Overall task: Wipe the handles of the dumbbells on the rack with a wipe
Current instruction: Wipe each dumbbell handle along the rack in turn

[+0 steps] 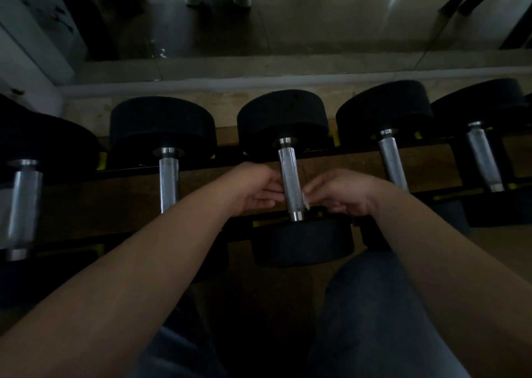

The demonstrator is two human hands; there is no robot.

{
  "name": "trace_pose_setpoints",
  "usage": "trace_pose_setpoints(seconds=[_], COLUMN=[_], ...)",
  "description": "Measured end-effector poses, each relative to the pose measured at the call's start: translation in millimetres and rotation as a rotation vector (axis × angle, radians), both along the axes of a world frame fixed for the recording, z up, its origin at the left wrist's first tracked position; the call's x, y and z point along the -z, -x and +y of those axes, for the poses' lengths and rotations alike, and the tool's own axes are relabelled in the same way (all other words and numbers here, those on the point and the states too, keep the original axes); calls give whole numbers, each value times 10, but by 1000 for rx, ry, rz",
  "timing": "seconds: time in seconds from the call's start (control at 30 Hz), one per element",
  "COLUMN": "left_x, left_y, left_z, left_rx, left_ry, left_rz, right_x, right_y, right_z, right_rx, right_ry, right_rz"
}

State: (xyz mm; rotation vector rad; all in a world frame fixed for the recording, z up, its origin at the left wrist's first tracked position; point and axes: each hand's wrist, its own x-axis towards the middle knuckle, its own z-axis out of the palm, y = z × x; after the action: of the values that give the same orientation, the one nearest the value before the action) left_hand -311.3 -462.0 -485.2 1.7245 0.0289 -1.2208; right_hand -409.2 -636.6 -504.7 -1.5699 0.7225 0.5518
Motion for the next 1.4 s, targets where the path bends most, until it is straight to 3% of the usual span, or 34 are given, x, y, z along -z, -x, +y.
trace_pose_setpoints(seconds=[0.1,0.27,0.5,0.63,0.7,0.77,0.87,0.93,1.1,1.23,1.4], left_x=[7,-35,-100,-80,-70,-55,-36,-24,-12,-21,8], left_y=[-6,6,-81,-78,-85,-87,-79,-85,-79,-50,38], left_z=[-9,-3,-50,-47,-42,-49,-73,-84,-55,-13,19], left_rx=[-9,-6,-141,-110,-114,-114,-108,-109,-98,-87,-39], left_ry=[-6,0,67,74,88,88,79,84,128,299,386], left_rz=[-18,-37,-136,-113,-112,-117,-128,-127,-110,-222,-336], right_x=[14,3,69,68,53,-28,-158,-189,-146,-141,-211], right_y=[-79,-427,-65,-267,-334,-235,7,36,-218,-170,-51], right_z=[15,69,24,83,105,124,167,212,277,317,369], right_rx=[34,435,-119,286,382,263,-117,-153,319,311,309], right_ry=[43,-236,-39,-110,-108,69,379,438,362,493,382], right_rz=[7,-186,67,-101,-187,-147,16,26,-269,-451,-529])
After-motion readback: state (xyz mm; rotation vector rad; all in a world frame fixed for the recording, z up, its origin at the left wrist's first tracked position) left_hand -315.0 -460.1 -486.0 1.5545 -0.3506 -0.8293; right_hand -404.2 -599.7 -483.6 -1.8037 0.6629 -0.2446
